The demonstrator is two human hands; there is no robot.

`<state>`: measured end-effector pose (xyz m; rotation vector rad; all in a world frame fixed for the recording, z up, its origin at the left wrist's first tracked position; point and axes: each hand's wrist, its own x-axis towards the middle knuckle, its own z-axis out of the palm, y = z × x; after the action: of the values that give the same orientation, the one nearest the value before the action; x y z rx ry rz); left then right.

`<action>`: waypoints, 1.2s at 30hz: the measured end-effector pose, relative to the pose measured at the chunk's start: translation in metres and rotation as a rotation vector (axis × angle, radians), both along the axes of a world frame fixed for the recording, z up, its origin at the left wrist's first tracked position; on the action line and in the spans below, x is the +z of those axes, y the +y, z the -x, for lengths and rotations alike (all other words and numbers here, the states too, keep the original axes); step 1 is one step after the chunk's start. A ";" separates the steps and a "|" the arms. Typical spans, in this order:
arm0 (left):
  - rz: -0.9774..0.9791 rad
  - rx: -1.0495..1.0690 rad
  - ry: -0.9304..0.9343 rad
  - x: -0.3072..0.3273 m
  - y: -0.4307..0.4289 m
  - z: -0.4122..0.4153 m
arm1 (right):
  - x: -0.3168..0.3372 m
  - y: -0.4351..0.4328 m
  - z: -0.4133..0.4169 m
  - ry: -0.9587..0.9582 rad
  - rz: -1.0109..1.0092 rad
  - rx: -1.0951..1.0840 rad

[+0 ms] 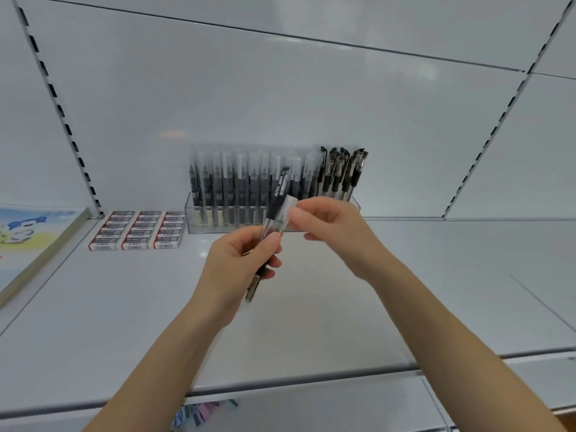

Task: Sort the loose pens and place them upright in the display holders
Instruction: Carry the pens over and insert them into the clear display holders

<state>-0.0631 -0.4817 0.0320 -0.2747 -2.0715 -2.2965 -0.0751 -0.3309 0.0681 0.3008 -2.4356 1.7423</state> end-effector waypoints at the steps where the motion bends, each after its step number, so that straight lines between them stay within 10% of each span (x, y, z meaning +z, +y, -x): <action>1: 0.001 -0.011 0.007 -0.001 0.003 0.000 | -0.002 -0.001 -0.002 0.003 0.036 -0.002; 15: 0.229 0.111 0.009 -0.012 -0.014 0.004 | 0.033 0.037 0.043 0.371 -0.041 -0.495; 36: 0.199 0.128 -0.076 -0.012 -0.020 -0.003 | 0.009 0.028 0.085 0.320 -0.304 -0.459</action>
<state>-0.0597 -0.5019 0.0197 -0.0585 -2.2841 -2.0632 -0.1606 -0.3029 0.0771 0.0345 -2.2917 1.0518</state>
